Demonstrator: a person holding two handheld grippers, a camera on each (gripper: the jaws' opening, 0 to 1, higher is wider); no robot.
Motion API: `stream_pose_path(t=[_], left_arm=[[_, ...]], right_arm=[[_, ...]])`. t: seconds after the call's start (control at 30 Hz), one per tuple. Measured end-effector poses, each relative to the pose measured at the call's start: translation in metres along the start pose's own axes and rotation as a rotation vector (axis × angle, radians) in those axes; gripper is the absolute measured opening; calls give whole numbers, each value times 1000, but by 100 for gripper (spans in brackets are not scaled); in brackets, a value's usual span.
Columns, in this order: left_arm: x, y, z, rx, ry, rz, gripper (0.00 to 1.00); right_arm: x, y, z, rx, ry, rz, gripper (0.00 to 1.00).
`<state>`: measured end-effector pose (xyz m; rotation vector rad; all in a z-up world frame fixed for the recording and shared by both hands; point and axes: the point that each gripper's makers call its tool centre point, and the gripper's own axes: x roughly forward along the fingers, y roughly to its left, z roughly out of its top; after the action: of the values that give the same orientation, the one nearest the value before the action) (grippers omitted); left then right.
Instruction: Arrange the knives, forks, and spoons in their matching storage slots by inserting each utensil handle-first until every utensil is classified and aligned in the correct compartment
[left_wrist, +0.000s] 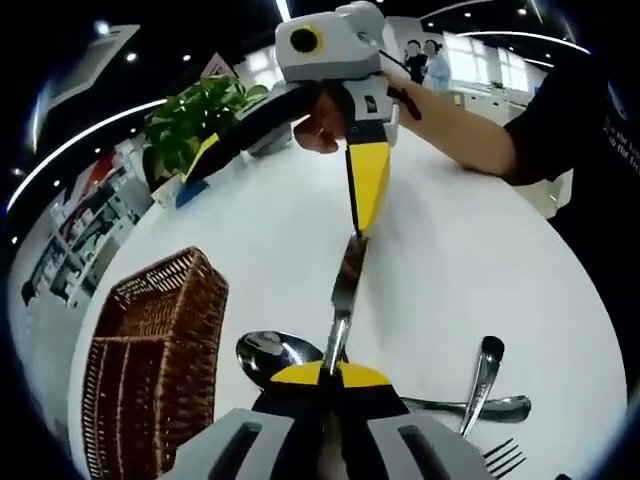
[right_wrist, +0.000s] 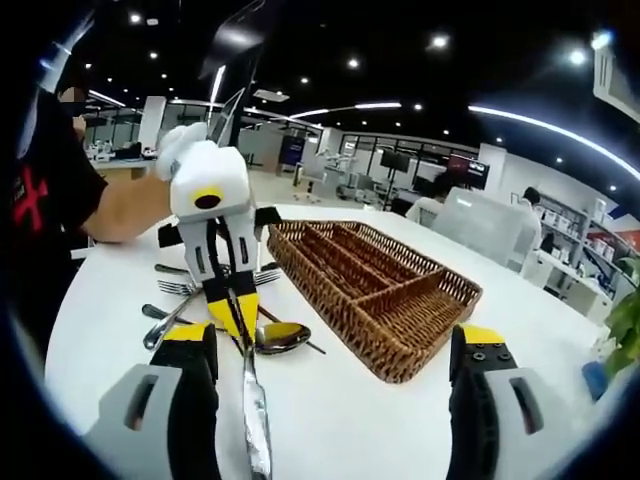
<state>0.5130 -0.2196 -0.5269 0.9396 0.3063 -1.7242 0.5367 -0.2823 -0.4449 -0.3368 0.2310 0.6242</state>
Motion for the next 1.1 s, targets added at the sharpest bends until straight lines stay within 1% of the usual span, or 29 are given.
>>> stream_pose_path(t=[0.07,0.1,0.13,0.17,0.2,0.23,0.27,0.3,0.33,0.37,0.5,0.57,0.63,0.73,0.8,0.87,0.93,0.97,1.03,1.07,1.1], left_arm=[[2,-1,1,16,13,2,10],[4,-2,2,35,9,4,11],[5,-3,6,52,-2,4,13],[7,-4,10,49,-12,1,16],[10,-5,15,60,-23,-4,17],[11,-7,16,66,-22,-14,16],[14,-8,14,81,-2,-30,15],[15,-5,15,72,-6,-23,13],[18,-2,12,52,7,-27,12],[18,0,13,47,3,-30,11],[16,-3,10,-1,20,-95,11],[17,-3,10,-44,15,-123,11],[18,-1,10,-46,13,-137,11],[19,-2,10,-70,16,-144,10],[19,-5,10,-61,7,-157,8],[20,-4,9,-63,-5,-165,8],[19,-5,10,-47,-7,-162,7],[20,-3,11,-35,-8,-147,7],[20,-2,10,-39,-6,-136,7],[20,-3,11,-35,-7,-136,6],[21,-4,11,-19,-8,-133,6]], right_arm=[[-1,-1,1,2,-3,-2,99],[-1,-1,1,3,-4,-3,99],[-1,-1,1,2,-4,-4,99],[-1,-1,1,0,-3,-3,99],[-1,-1,1,0,-3,-3,99],[-1,-1,1,0,-2,-2,99],[-1,-1,1,1,-3,-3,99],[-1,-1,0,3,-3,-3,99],[-1,-2,0,6,-2,-5,99],[-1,-2,0,6,-1,-5,99],[-1,-3,-1,7,-2,-5,99],[0,-2,-1,6,2,-1,99],[1,0,-2,3,6,2,99],[1,0,-3,7,6,6,99],[0,1,-3,10,7,16,99],[0,7,-6,13,19,47,99],[-1,22,-15,10,58,125,99],[-2,33,-24,-15,95,178,99],[-2,43,-34,-71,133,218,97],[-1,50,-39,-74,152,244,95],[-1,53,-43,-69,172,255,93]])
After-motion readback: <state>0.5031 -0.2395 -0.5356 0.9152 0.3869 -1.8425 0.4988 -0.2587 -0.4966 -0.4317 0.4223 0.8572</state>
